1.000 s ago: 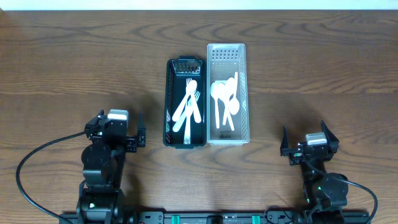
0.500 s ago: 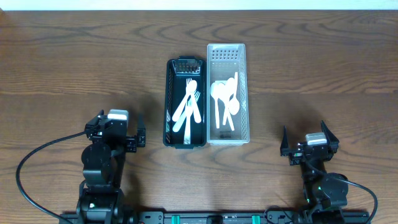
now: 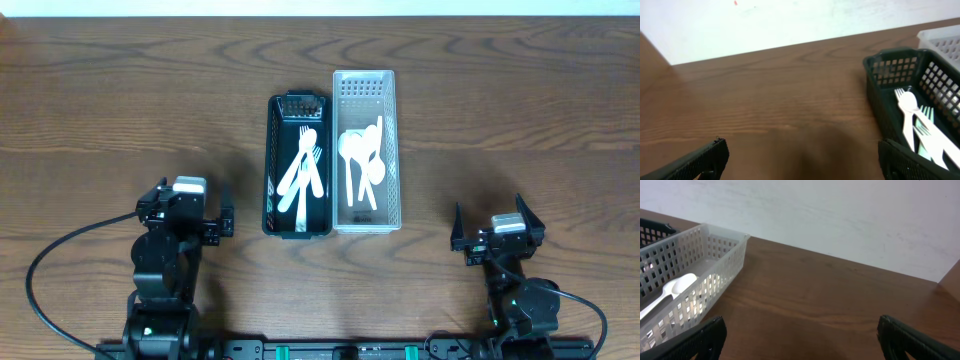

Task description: Pack container

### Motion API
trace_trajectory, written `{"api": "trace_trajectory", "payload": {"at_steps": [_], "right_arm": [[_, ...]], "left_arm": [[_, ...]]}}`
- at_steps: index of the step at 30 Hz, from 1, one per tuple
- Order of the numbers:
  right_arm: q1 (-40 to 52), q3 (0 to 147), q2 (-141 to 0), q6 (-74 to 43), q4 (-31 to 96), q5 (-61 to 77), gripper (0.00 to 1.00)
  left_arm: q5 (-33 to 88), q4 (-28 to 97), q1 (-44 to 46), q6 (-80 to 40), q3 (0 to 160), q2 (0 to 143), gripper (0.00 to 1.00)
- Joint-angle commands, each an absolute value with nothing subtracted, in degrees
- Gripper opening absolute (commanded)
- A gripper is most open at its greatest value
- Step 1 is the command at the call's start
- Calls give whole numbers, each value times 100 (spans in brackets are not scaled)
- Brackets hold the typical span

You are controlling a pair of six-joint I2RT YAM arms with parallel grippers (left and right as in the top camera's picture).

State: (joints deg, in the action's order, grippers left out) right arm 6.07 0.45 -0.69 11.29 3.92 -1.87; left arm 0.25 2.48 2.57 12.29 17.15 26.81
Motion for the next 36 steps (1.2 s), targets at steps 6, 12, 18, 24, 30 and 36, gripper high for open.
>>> {"api": "trace_trajectory", "payload": {"at_steps": [6, 12, 18, 24, 30, 36], "right_arm": [[598, 32, -32, 1205, 414, -130, 99], [598, 32, -32, 1205, 416, -130, 99], [598, 32, -32, 1205, 414, -130, 99], [598, 32, -32, 1205, 416, -130, 99], [598, 32, -32, 1205, 414, -130, 99], [598, 32, -32, 1205, 414, -130, 99]], "left_arm": [[-45, 2012, 676, 1214, 1678, 1232, 98], [-47, 2012, 731, 1083, 1221, 545, 98], [-67, 355, 731, 1063, 248, -1, 98], [-202, -137, 574, 1061, 23, 10, 98], [106, 423, 532, 644, 23, 14, 98], [86, 416, 532, 502, 23, 10, 98]]}}
